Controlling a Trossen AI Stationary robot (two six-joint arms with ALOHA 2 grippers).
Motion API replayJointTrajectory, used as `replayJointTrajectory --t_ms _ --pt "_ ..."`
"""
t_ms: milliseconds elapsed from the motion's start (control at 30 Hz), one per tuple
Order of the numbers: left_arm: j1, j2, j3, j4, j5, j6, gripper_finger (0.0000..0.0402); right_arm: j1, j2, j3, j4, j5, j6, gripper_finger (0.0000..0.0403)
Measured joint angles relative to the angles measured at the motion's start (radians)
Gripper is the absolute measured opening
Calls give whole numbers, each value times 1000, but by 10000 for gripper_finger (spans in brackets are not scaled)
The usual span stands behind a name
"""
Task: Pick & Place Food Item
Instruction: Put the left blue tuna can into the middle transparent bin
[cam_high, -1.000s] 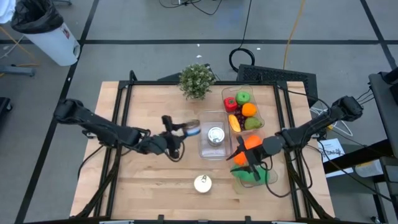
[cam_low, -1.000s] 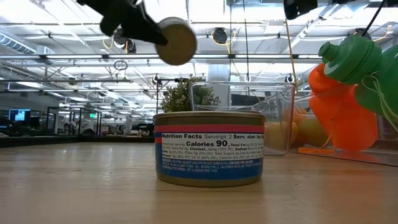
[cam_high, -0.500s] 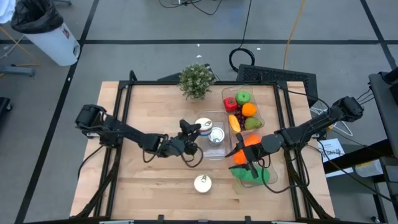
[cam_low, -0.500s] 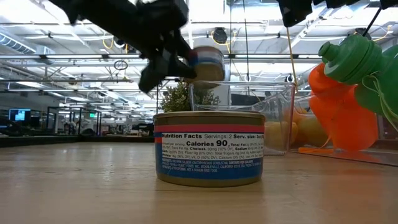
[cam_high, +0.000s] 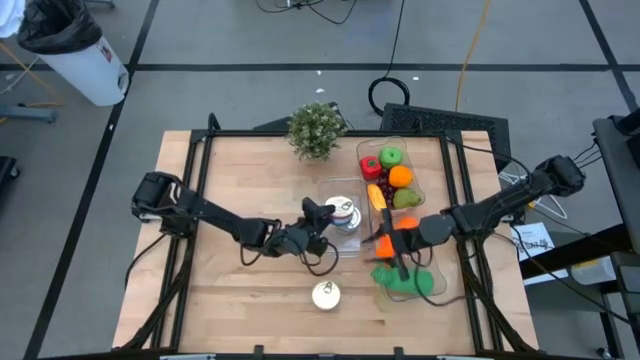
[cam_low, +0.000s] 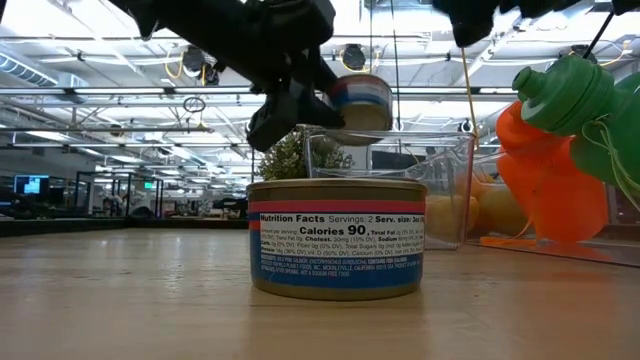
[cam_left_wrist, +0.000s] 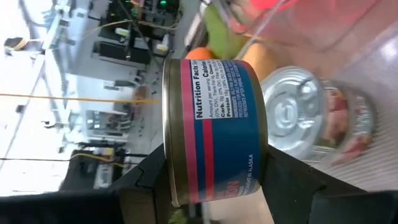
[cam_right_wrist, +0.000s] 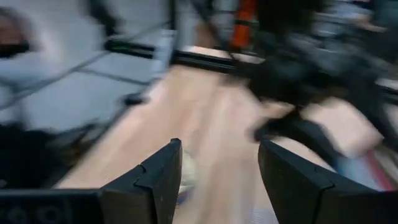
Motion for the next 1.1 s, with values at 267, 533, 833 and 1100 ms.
replayJointTrajectory --t_ms 267,533,833,1100 --pt "-57 0 2 58 -223 208 185 -71 0 -27 30 263 9 216" --pt "-103 0 2 63 -306 271 183 -161 0 -119 318 215 75 212" --pt "-129 0 2 103 -370 391 184 -428 0 -102 264 -189 523 255" --pt "-128 0 2 122 -367 427 185 -506 115 -56 284 -334 733 329"
